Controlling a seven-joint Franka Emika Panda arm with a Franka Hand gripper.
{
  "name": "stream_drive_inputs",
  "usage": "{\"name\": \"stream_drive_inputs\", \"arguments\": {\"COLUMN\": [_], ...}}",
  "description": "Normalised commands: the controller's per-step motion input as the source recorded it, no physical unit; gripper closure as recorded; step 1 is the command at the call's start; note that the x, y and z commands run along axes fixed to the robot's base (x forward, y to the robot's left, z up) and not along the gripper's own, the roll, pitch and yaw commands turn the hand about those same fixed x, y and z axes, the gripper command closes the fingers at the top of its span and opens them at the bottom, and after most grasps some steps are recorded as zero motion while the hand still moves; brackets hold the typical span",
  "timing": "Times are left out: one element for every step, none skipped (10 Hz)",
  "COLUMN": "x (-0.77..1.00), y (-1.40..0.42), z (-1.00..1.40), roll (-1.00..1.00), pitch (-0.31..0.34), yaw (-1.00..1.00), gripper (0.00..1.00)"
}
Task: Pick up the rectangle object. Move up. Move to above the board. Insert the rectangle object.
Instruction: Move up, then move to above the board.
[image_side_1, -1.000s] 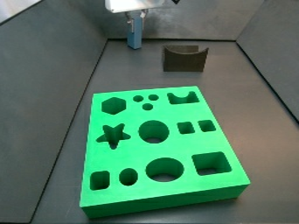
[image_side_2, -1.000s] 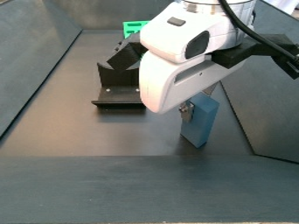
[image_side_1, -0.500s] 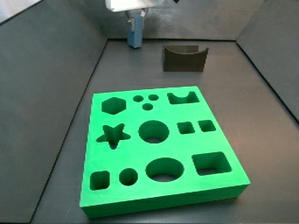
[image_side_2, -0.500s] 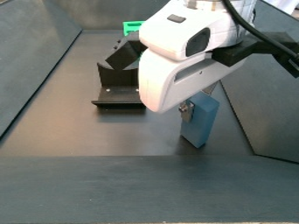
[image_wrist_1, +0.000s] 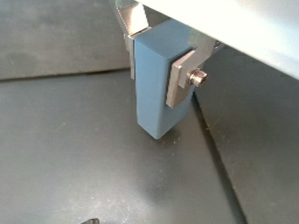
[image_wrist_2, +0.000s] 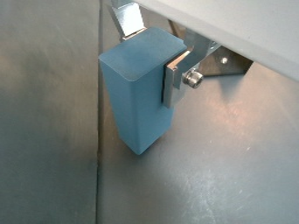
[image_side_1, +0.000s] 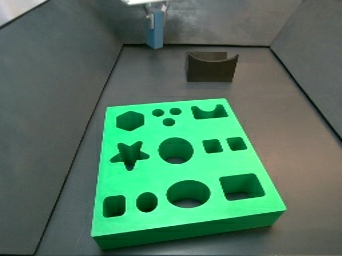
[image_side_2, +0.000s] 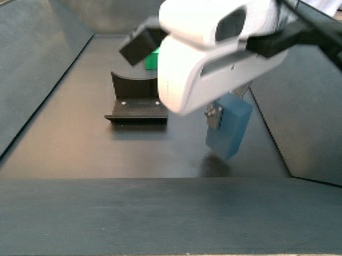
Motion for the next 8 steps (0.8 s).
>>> {"name": "stream_drive_inputs", "arguments": {"x": [-0.01,-0.01,-0.01,0.05,0.05,0.03,0.02,0.01], "y": [0.01,0.0,-0.01,-0.36,-0.37,-0.33,-0.26,-0.25], "z": [0.47,0.39,0.18,1.0,1.0,1.0,1.0,1.0], "roll": [0.06,0.07,0.09,-0.04,-0.04,0.0,0.05,0.06], "pitch": [0.09,0.097,0.111,0.042,0.035,0.046,0.053,0.062], "yaw": [0.01,0.01,0.02,0.26,0.24,0.18,0.11,0.08], "gripper": [1.0,1.0,1.0,1.0,1.0,1.0,1.0,1.0]}}
